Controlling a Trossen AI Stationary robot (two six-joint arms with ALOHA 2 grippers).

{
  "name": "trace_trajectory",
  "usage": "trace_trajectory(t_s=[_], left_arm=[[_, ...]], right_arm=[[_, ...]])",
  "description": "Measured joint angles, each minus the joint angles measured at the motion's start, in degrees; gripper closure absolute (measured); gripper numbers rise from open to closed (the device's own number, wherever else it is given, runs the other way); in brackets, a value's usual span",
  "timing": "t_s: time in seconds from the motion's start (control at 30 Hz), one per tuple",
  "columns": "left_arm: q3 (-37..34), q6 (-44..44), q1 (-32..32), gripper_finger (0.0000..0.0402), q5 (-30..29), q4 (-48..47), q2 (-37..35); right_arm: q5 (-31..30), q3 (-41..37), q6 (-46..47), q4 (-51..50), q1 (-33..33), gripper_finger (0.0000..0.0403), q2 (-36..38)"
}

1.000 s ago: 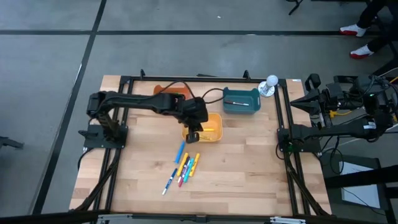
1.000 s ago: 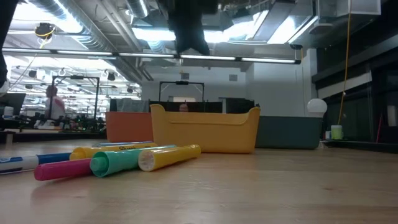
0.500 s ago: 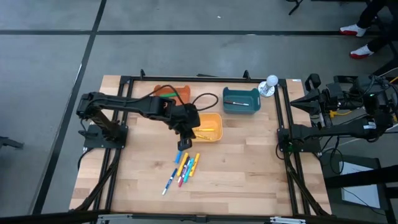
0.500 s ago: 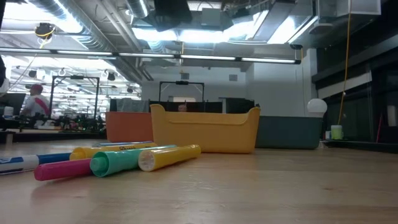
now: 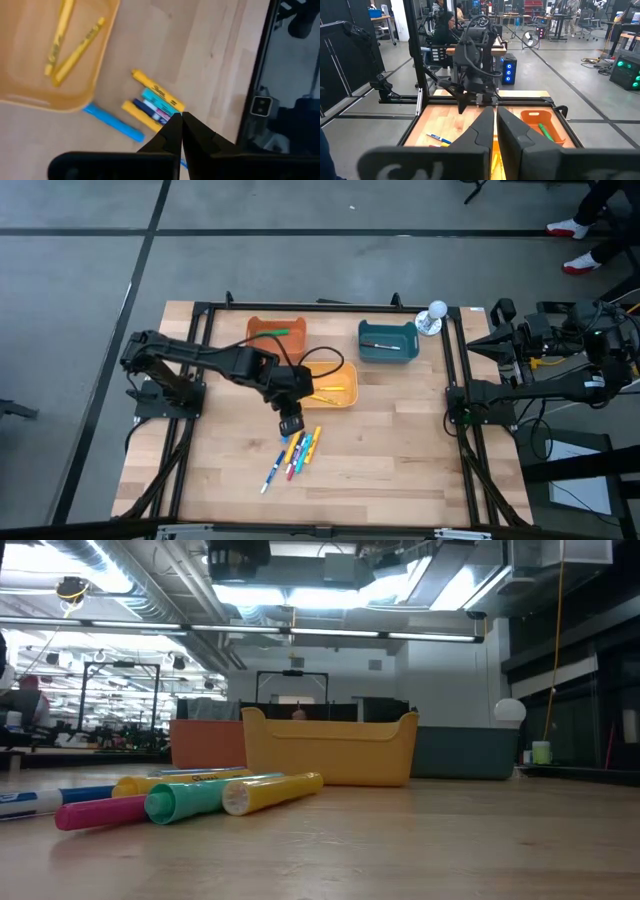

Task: Pick & Place Markers
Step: Put the left big blue highlighter pen into the orange bin

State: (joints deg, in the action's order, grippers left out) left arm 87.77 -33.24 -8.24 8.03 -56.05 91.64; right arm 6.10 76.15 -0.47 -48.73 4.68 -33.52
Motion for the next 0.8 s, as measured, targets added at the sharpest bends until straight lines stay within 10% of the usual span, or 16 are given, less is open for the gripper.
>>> trace_trajectory(t_s=[0.8], left_arm=[[-0.17,-31.80,-9.76,0.0301,-10.34,0.32,0.02]], right_arm=[[0.00,-0.01,0.00,-0.01,0.00,0.0379,0.01]])
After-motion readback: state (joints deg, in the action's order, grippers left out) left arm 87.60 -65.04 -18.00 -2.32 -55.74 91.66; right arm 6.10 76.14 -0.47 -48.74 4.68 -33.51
